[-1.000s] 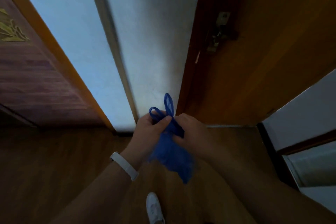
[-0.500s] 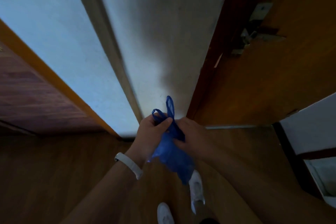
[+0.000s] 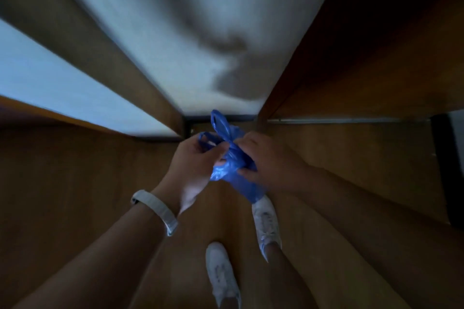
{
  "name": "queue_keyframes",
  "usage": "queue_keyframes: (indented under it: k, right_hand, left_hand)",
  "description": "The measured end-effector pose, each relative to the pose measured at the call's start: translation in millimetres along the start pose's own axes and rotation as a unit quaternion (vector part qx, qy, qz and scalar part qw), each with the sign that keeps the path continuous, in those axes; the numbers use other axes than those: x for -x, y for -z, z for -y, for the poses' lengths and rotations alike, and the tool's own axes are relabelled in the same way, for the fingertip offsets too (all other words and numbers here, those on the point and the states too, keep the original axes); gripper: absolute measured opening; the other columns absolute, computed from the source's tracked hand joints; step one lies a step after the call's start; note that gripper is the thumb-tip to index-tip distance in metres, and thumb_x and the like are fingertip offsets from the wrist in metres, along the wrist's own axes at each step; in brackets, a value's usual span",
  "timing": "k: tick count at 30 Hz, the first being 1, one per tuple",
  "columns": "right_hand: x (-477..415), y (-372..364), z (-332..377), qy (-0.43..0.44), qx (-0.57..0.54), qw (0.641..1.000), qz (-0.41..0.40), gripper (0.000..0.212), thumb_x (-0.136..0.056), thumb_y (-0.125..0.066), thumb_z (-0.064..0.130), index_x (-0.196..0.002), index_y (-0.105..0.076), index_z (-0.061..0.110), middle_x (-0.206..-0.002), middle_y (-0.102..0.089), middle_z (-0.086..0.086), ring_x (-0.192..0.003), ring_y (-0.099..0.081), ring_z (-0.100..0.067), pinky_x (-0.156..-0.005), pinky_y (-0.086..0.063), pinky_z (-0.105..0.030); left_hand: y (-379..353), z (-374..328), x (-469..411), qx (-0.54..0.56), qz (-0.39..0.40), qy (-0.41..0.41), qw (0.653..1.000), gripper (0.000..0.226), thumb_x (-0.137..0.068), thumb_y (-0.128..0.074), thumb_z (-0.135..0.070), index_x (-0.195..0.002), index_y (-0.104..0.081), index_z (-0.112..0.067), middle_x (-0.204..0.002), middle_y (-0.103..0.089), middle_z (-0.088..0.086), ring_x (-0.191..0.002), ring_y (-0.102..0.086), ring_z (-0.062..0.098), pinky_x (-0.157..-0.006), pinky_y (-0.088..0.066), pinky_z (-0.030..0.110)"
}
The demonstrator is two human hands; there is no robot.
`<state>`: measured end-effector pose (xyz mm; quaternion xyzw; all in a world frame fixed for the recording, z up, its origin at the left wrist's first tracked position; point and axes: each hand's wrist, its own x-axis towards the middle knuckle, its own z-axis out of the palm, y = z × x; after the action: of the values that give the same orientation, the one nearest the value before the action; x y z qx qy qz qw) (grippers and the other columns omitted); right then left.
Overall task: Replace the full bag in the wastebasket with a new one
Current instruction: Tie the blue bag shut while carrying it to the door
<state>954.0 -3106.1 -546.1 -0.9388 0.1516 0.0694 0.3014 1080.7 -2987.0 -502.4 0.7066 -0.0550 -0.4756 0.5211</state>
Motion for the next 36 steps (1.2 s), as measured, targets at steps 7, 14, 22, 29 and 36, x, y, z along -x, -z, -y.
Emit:
queue_keyframes:
  k: [7, 14, 22, 29, 36]
  right_hand:
    - [-52.2, -98.5, -98.6, 0.002, 0.022, 1.000, -0.020, 0.052, -0.072, -0.076, 0.024, -0.115, -0.057, 0.002, -0.105, -0.060, -0.021, -0.094, -0.060, -0.040, -0.076, -0.051, -0.046]
    - [-95.7, -177.6, -161.1, -0.023, 0.042, 0.999, -0.027, 0.056, -0.078, -0.075, 0.028, -0.125, -0.052, 0.007, -0.116, -0.056, -0.016, -0.103, -0.057, -0.033, -0.082, -0.050, -0.043]
    - [-121.1, -223.8, -199.3, -0.031, 0.072, 0.997, -0.007, 0.056, -0.087, -0.065, 0.036, -0.133, -0.044, 0.015, -0.123, -0.053, -0.008, -0.108, -0.055, -0.024, -0.085, -0.049, -0.036]
    - [-110.5, -202.6, -192.0, -0.031, 0.072, 0.997, -0.013, 0.053, -0.092, -0.055, 0.037, -0.138, -0.040, 0.014, -0.129, -0.051, -0.008, -0.112, -0.053, -0.024, -0.088, -0.048, -0.037]
    - [-64.3, -133.4, -150.8, -0.033, 0.087, 0.995, -0.022, 0.047, -0.088, -0.060, 0.033, -0.126, -0.054, 0.005, -0.117, -0.058, -0.018, -0.101, -0.057, -0.035, -0.079, -0.051, -0.049]
  left_hand:
    - [-12.5, 93.9, -112.6, -0.026, -0.003, 0.011, 1.000, 0.007, -0.091, -0.062, -0.003, -0.091, -0.067, -0.008, -0.093, -0.069, 0.021, -0.090, -0.068, 0.032, -0.092, -0.054, 0.043]
    - [-12.1, 159.4, -194.0, -0.058, 0.008, 0.021, 0.998, 0.012, -0.094, -0.059, -0.009, -0.102, -0.068, -0.012, -0.103, -0.073, 0.011, -0.095, -0.071, 0.019, -0.086, -0.057, 0.029]
    - [-14.8, 204.6, -242.4, -0.128, -0.007, 0.024, 0.991, 0.011, -0.095, -0.057, -0.017, -0.098, -0.068, -0.021, -0.095, -0.073, 0.003, -0.090, -0.070, 0.015, -0.085, -0.058, 0.031]
    - [-19.8, 191.7, -231.6, -0.158, -0.032, 0.003, 0.987, 0.016, -0.095, -0.056, -0.022, -0.110, -0.063, -0.023, -0.097, -0.067, -0.006, -0.083, -0.067, 0.003, -0.064, -0.052, 0.015]
    - [0.4, 144.5, -172.2, -0.384, 0.018, -0.088, 0.919, 0.034, -0.093, -0.057, -0.026, -0.127, -0.053, -0.022, -0.116, -0.060, -0.005, -0.101, -0.059, 0.008, -0.086, -0.048, 0.025]
